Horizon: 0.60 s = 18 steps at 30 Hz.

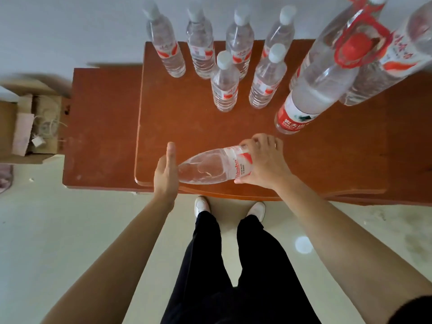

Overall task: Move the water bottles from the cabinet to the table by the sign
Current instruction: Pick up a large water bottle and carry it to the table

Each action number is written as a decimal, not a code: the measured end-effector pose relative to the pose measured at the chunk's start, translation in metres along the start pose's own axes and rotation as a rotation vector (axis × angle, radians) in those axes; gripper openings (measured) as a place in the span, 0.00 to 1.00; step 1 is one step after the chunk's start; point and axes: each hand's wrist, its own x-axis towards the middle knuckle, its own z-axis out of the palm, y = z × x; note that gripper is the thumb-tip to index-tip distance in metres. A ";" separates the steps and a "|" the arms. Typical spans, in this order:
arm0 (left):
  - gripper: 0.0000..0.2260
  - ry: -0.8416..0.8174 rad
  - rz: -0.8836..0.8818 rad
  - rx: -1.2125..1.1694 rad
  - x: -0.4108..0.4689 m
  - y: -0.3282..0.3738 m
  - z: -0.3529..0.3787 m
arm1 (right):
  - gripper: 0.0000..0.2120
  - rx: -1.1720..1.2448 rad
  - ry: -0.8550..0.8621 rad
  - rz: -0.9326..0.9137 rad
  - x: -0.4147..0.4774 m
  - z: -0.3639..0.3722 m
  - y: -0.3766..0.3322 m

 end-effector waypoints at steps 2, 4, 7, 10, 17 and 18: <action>0.44 -0.031 -0.040 0.082 0.010 -0.023 -0.003 | 0.51 -0.016 -0.050 -0.021 0.000 0.011 -0.009; 0.49 -0.078 -0.011 0.287 0.020 -0.042 -0.003 | 0.51 -0.099 -0.134 -0.016 0.002 0.016 -0.021; 0.42 -0.104 0.239 0.775 0.028 -0.053 0.002 | 0.55 -0.202 -0.219 0.031 0.010 0.017 -0.033; 0.48 -0.226 0.497 1.178 0.030 -0.052 0.009 | 0.61 -0.213 -0.266 0.039 0.020 0.011 -0.034; 0.62 -0.172 0.521 1.480 0.057 -0.049 0.023 | 0.69 -0.268 -0.439 0.007 0.062 -0.006 -0.035; 0.62 -0.172 0.509 1.441 0.060 -0.048 0.024 | 0.70 -0.266 -0.459 -0.006 0.065 -0.009 -0.034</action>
